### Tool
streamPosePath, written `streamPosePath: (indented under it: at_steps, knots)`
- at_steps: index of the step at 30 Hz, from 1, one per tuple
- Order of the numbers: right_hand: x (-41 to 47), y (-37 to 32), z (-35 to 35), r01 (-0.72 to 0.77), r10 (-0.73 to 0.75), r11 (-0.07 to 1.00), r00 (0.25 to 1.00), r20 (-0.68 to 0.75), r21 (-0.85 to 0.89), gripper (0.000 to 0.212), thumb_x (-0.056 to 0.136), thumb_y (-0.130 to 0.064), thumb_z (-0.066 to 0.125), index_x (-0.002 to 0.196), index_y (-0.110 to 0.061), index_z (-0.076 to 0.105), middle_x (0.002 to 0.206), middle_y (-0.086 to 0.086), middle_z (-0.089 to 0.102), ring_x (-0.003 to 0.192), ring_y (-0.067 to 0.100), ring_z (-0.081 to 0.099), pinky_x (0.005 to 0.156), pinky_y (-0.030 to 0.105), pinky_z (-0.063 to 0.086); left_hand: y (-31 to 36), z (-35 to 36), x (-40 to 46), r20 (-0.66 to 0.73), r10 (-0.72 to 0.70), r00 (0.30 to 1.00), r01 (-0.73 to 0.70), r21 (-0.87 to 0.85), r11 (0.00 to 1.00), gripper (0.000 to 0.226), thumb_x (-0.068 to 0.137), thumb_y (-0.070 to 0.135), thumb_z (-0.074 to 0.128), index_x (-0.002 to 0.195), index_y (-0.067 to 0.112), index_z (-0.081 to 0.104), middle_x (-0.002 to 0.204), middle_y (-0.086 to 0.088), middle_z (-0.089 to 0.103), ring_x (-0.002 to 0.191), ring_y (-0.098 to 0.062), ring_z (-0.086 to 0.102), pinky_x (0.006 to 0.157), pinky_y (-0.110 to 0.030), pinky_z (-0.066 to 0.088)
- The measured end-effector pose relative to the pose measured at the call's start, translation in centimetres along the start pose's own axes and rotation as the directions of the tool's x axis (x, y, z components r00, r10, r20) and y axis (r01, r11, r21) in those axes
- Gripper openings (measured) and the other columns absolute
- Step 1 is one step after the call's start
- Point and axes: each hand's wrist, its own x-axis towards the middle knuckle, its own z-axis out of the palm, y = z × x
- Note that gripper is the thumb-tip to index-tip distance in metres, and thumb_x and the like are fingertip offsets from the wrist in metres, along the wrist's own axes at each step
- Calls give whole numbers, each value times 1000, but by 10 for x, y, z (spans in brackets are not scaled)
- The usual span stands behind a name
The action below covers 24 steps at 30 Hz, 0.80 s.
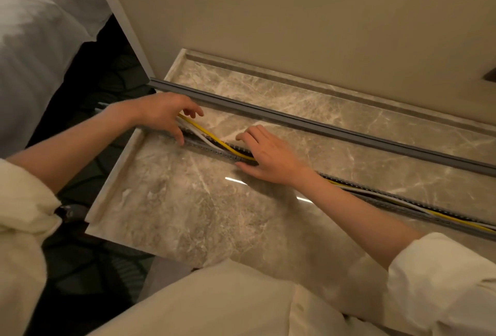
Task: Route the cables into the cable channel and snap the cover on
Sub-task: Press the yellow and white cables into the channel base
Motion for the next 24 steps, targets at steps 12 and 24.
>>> streamPosePath:
  at_steps: [12,24]
  knots:
    - [52,-32,25,-30,10,992,988,156,127,72,86,-42,62,141,-11,27,121,9,45,97,22,54,71,29,47,-39,-23,-17,80,-101,992,81,222,972,76,59,33,86,126,20,52,126,-3,54,113,-22,50,97,-37,43]
    - [62,-37,44,-68,63,997,990,123,34,57,98,-31,44,147,-16,19,104,12,51,84,23,50,48,30,36,-51,-19,-26,-25,-46,999,49,126,991,42,65,41,80,99,21,67,95,2,64,88,-15,56,79,-33,48]
